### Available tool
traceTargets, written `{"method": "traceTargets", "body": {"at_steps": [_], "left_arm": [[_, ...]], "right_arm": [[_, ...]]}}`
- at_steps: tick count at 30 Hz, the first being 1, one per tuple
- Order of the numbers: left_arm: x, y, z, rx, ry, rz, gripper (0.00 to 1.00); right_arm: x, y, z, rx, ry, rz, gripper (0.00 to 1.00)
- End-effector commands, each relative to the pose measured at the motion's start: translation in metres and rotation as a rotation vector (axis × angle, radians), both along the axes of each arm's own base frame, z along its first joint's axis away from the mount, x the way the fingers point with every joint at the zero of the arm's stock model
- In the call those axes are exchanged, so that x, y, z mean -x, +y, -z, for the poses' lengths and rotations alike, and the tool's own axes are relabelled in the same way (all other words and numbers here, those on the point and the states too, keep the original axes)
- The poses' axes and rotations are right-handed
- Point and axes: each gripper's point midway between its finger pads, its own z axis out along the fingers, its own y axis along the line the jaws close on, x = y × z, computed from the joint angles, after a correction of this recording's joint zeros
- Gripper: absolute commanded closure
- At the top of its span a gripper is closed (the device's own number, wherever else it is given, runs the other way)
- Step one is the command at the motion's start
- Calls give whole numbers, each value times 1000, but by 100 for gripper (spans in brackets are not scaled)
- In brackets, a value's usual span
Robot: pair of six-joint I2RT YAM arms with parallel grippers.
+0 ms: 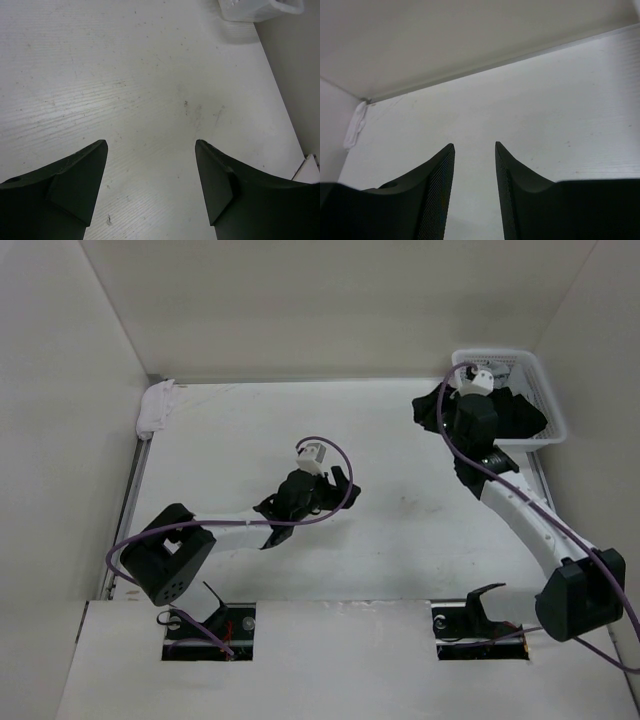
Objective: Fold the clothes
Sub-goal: Grab the tank top from the pile
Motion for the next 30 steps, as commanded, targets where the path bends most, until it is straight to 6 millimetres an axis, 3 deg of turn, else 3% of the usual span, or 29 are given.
{"method": "traceTargets", "body": {"at_steps": [1,4,7,12,16,23,27,29,30], "left_arm": [[-4,-2,-12,48,-40,0,30],[-5,-1,-12,49,-41,-1,30],[-6,2,-12,49,-41,-7,30],[-9,7,-13,56,-45,-20,30],[-9,7,-13,67,-39,-17,30],[-10,5,-8,77,-20,-8,30],[-10,3,-5,79,-16,-8,30],[-11,3,-4,78,-13,-8,30],[-11,2,-4,77,-12,-8,30]], "right_arm": [[-37,-69,-7,28,-17,270,55],[-66,-146,29,74,67,528,49],[-88,-192,59,91,133,644,45],[-108,-252,101,152,234,776,38],[-112,-286,123,197,297,840,36],[-106,-317,148,275,360,920,37],[-118,-310,156,229,343,845,68],[-119,-304,143,186,280,827,87],[-117,-302,133,170,245,830,88]]}}
